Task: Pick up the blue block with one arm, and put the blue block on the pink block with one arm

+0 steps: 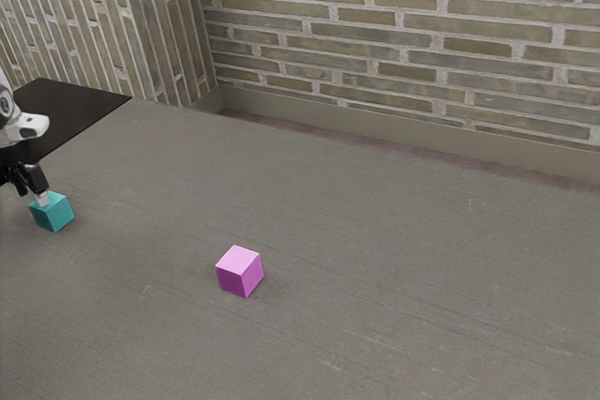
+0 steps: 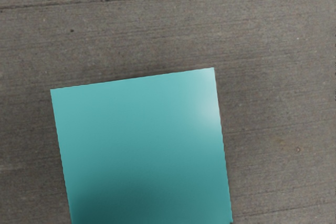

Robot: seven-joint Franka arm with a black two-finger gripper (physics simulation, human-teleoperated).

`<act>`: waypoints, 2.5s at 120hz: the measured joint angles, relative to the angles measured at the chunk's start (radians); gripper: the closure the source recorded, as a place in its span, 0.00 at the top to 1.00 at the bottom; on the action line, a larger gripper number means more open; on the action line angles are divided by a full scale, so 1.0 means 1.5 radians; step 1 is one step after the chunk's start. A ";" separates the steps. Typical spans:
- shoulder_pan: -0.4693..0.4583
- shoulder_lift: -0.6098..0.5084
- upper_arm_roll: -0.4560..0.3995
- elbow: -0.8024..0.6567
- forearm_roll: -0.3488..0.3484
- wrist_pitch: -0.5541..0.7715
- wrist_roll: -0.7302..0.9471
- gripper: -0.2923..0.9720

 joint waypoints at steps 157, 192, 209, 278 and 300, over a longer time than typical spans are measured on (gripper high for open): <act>-0.010 0.051 0.004 0.001 -0.009 0.068 -0.107 0.76; -0.010 0.061 0.004 0.001 -0.008 0.074 -0.100 0.71; -0.011 0.063 0.004 0.001 -0.008 0.076 -0.096 0.60; -0.007 -0.120 -0.241 -0.155 0.087 0.078 -0.201 0.53; -0.009 -0.219 -0.323 -0.289 0.110 0.111 -0.315 0.53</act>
